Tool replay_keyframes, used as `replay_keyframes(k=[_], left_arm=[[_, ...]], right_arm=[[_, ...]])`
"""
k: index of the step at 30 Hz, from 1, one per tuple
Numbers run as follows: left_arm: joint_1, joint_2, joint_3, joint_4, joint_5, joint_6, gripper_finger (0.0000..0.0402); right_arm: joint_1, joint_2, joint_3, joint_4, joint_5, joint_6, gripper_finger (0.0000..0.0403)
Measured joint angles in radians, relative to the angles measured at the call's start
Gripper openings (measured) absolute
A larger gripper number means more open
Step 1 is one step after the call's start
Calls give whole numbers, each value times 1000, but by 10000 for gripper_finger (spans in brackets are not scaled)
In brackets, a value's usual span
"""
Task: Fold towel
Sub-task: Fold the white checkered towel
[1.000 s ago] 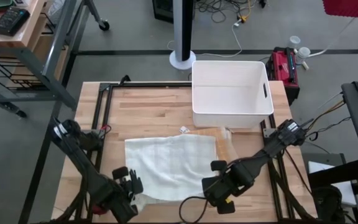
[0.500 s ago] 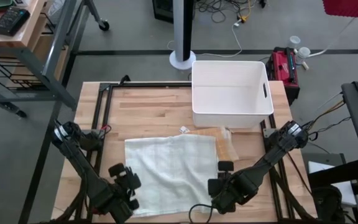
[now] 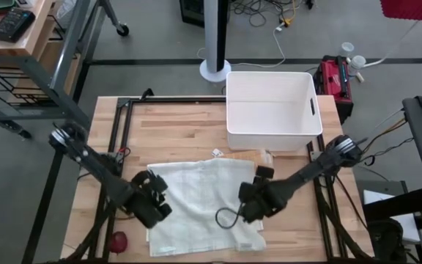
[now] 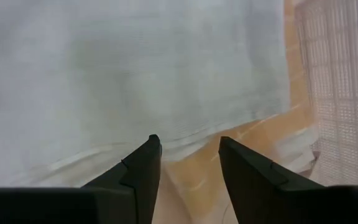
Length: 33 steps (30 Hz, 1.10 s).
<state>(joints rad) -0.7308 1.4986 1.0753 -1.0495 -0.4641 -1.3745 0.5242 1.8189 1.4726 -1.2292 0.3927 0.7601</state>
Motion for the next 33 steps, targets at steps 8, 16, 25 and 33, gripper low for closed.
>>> replay_keyframes(k=[8, 16, 25, 33], left_arm=[[24, -360, -417, 293, 2, -115, 86], [30, -599, -626, 255, -6, -306, 101], [41, -655, -679, 196, -35, -445, 92], [42, -532, -688, 203, -19, -556, 99]], right_arm=[[-79, -211, -294, 218, -23, 14, 160], [-172, -482, -606, 494, -28, 117, 165], [-213, -556, -699, 525, 30, 209, 200], [-213, -554, -698, 604, 93, 241, 212]])
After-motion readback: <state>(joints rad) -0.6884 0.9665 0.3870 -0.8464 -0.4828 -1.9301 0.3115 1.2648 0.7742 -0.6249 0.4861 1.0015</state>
